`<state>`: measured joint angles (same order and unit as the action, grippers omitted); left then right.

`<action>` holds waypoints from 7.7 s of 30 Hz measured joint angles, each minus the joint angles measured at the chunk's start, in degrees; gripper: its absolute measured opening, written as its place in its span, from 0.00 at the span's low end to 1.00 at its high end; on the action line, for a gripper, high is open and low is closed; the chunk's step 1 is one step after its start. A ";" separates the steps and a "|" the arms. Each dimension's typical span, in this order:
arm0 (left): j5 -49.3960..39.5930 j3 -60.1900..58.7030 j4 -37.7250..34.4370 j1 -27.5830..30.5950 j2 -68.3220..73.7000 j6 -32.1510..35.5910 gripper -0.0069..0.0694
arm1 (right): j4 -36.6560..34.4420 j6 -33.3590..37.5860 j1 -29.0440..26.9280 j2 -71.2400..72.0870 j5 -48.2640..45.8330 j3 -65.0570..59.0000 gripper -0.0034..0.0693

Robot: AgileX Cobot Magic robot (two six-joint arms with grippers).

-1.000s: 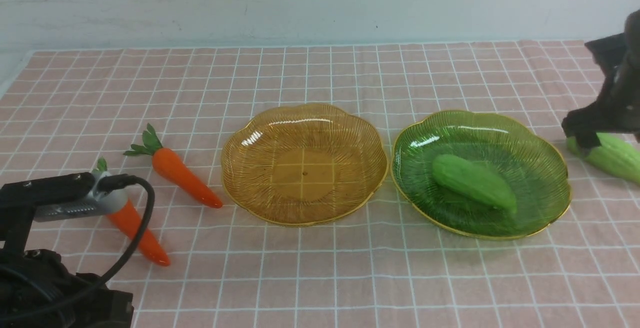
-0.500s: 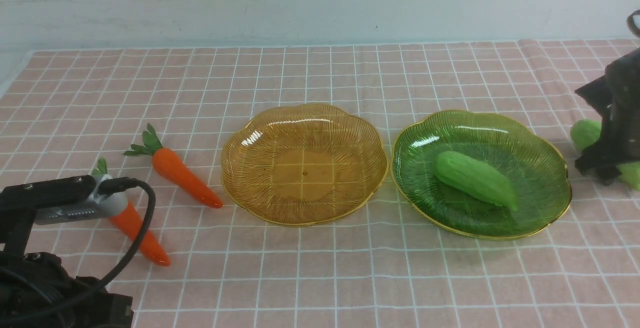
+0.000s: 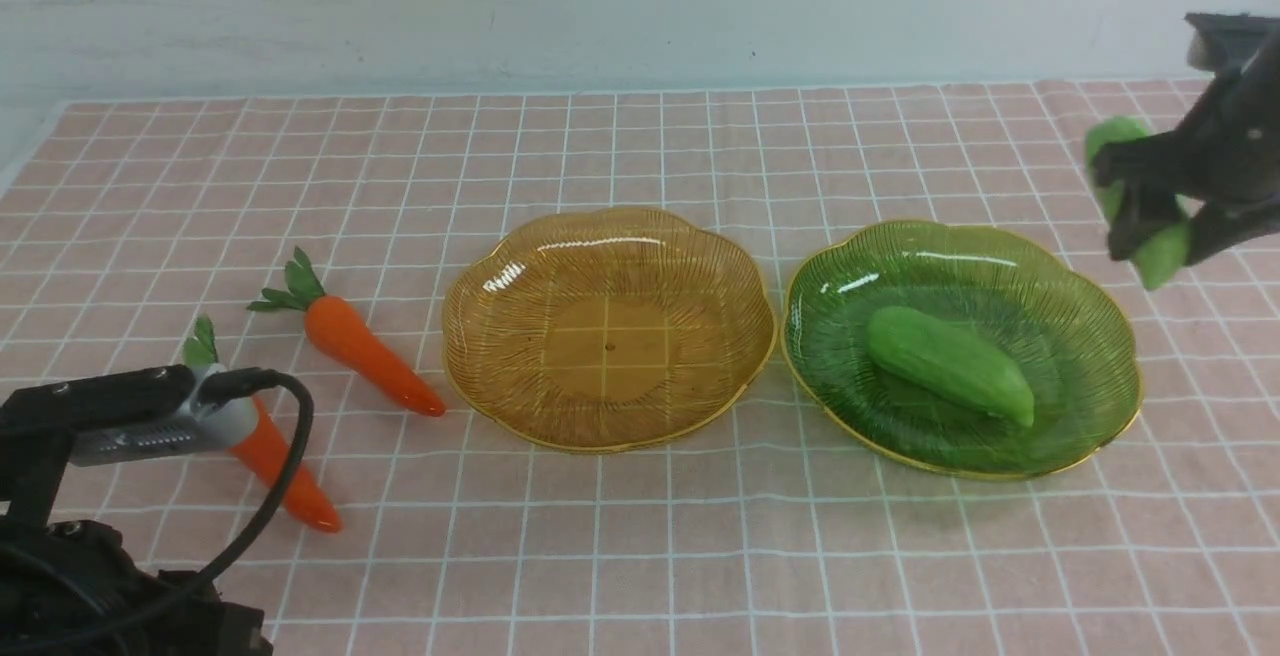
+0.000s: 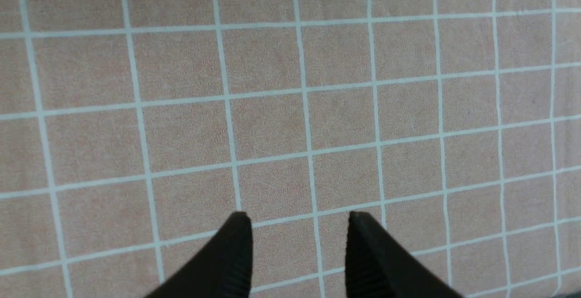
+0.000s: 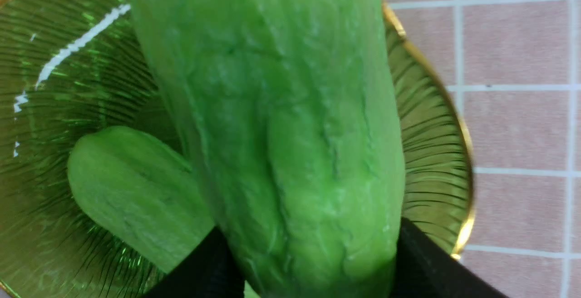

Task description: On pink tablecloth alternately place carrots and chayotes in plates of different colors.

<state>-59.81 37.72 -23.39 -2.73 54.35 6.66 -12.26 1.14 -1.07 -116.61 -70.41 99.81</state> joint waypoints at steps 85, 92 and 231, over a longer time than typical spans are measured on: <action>15.54 54.59 5.13 -10.22 62.29 -19.72 0.75 | -1.26 -3.48 9.90 23.62 -1.05 -16.03 0.83; 6.17 56.52 10.76 -0.01 62.92 -27.93 0.79 | -1.30 -3.48 9.90 23.62 -1.05 -16.03 0.83; 57.05 -29.02 8.70 -24.49 -42.66 -8.28 0.09 | 9.32 0.06 2.76 117.16 47.41 -101.19 0.11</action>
<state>-2.76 8.70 -14.69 -27.22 11.70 -1.63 -2.94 1.20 1.69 0.55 -22.99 -1.38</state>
